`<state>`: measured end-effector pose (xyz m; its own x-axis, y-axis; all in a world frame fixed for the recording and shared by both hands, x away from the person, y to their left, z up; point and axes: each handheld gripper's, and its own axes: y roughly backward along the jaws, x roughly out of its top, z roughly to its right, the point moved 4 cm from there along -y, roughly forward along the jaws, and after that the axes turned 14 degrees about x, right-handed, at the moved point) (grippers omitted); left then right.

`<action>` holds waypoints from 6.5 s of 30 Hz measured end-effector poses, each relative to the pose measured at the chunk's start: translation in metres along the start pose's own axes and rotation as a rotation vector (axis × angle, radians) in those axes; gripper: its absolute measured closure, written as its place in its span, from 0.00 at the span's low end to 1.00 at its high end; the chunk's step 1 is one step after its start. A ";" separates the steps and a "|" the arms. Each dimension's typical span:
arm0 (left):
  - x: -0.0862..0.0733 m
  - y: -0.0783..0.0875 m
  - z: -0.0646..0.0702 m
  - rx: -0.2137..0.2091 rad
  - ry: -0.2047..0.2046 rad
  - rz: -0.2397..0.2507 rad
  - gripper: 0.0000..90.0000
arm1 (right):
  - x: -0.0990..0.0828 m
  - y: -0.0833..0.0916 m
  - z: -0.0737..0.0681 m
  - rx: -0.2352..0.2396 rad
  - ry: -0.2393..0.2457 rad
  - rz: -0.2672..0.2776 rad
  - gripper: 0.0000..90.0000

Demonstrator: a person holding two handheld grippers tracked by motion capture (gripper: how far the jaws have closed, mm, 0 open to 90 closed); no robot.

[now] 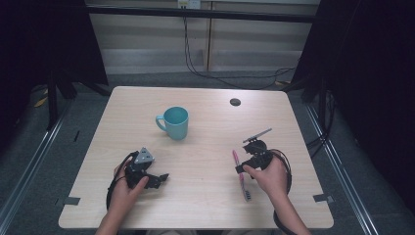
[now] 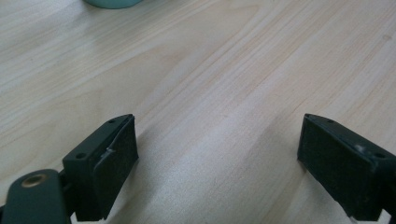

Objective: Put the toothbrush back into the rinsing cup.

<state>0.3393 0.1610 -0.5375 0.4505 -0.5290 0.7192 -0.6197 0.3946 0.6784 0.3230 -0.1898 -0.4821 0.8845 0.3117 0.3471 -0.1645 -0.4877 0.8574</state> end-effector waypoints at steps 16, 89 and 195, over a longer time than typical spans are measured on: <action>0.000 0.000 0.000 -0.001 0.001 0.000 0.13 | -0.002 -0.010 -0.004 0.009 -0.029 -0.026 0.63; 0.006 0.002 -0.003 -0.018 -0.036 -0.068 0.20 | 0.011 0.013 -0.007 0.039 0.090 -0.096 0.92; 0.129 -0.007 0.101 -0.150 -0.813 -0.027 0.73 | 0.034 -0.002 -0.071 0.290 0.291 -0.230 0.92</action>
<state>0.3366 0.0139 -0.4641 -0.1769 -0.8954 0.4086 -0.4966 0.4396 0.7484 0.3224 -0.1204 -0.4456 0.7179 0.6337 0.2883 0.1867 -0.5741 0.7972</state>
